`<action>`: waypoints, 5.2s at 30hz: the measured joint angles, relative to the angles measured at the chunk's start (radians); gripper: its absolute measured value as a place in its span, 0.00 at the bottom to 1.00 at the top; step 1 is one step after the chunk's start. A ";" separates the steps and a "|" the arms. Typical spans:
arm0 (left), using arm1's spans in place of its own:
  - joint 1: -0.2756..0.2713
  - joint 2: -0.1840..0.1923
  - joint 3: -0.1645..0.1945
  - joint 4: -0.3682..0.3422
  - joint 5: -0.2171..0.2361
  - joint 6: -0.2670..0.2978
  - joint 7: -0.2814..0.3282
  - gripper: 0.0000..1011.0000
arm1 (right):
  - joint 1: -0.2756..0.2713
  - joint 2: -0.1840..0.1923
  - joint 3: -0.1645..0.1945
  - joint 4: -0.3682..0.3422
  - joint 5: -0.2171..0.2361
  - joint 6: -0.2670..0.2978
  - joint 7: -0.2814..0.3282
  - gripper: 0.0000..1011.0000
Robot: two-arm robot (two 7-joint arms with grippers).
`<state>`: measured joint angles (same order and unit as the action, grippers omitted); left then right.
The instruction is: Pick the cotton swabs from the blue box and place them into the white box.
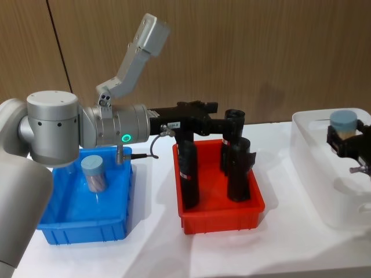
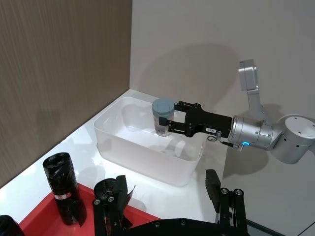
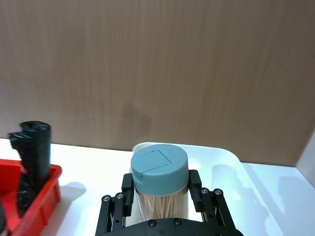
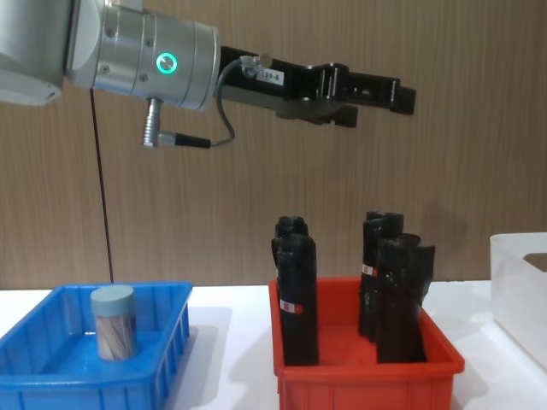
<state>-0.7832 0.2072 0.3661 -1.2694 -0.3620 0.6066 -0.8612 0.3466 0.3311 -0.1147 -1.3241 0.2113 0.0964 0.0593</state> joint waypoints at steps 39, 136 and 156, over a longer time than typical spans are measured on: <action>0.000 0.000 0.000 0.000 0.000 0.000 0.000 0.99 | 0.016 0.012 0.040 0.052 0.015 -0.006 -0.013 0.99; 0.546 0.175 0.089 -0.358 0.163 -0.593 0.850 0.99 | -0.361 0.006 -0.111 -0.443 0.076 -0.062 0.007 0.99; 0.546 0.175 0.088 -0.357 0.162 -0.593 0.850 0.99 | -0.359 0.006 -0.111 -0.439 0.076 -0.062 0.011 0.99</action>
<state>-0.2372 0.3821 0.4542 -1.6262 -0.2005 0.0139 -0.0107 -0.0123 0.3369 -0.2255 -1.7635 0.2871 0.0341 0.0701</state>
